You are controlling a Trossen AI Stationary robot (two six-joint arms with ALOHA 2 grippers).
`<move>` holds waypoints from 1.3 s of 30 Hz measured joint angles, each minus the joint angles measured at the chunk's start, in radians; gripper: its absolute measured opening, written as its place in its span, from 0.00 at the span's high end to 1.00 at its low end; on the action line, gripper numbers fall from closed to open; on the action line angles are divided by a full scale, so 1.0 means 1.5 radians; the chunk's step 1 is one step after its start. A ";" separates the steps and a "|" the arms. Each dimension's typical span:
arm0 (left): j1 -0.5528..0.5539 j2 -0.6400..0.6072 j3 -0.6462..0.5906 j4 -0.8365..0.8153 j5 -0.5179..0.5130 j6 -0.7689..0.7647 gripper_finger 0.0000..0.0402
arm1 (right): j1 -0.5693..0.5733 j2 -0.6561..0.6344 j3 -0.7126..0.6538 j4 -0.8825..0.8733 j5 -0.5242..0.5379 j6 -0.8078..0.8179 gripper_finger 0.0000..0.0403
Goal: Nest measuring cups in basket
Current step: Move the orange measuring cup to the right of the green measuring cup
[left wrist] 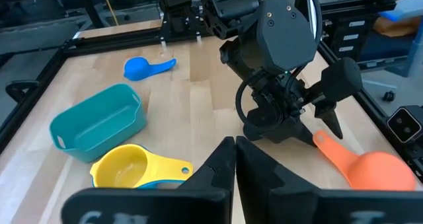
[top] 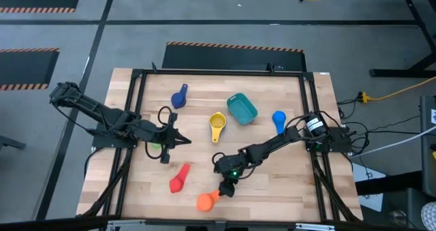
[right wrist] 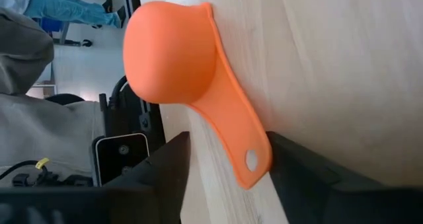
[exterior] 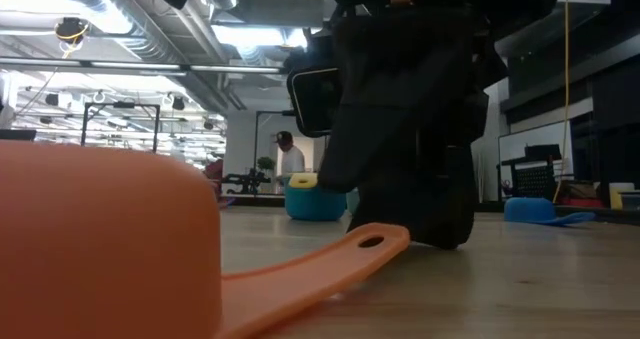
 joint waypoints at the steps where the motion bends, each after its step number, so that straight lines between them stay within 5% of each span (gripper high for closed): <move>1: 0.000 0.000 0.000 0.000 0.000 0.000 0.98 | 0.000 0.000 0.000 0.000 0.000 0.000 0.54; 29: 0.000 0.000 0.000 -0.017 0.000 -0.001 0.95 | 0.001 0.000 -0.002 0.001 0.007 -0.002 0.98; 39: 0.000 -0.007 -0.001 -0.021 0.000 0.001 0.99 | 0.001 -0.009 -0.003 0.003 0.009 -0.018 0.99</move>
